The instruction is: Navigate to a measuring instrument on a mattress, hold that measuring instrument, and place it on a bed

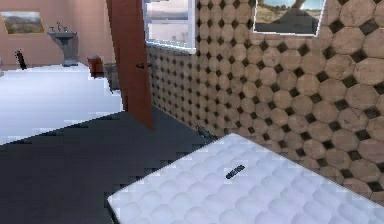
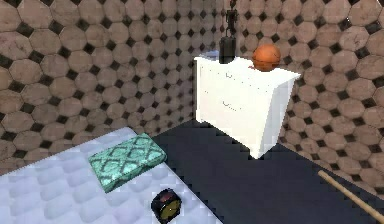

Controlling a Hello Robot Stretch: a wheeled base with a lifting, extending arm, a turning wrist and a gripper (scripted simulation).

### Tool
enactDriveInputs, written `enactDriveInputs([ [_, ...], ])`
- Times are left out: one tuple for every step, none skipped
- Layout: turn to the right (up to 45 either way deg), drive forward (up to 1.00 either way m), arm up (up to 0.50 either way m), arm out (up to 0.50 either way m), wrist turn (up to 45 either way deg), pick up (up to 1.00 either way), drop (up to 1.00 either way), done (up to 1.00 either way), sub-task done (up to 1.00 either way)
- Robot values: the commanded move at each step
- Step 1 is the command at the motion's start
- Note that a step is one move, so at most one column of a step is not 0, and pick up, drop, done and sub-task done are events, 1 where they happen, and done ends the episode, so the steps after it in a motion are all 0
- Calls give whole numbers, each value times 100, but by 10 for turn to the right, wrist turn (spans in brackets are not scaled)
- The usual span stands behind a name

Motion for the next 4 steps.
enactDriveInputs([
  [0,0,48,0,0,0,0,0,0],
  [0,0,0,34,0,0,0,0,0],
  [0,0,0,0,450,0,0,0,0],
  [0,0,0,0,450,0,0,0,0],
])
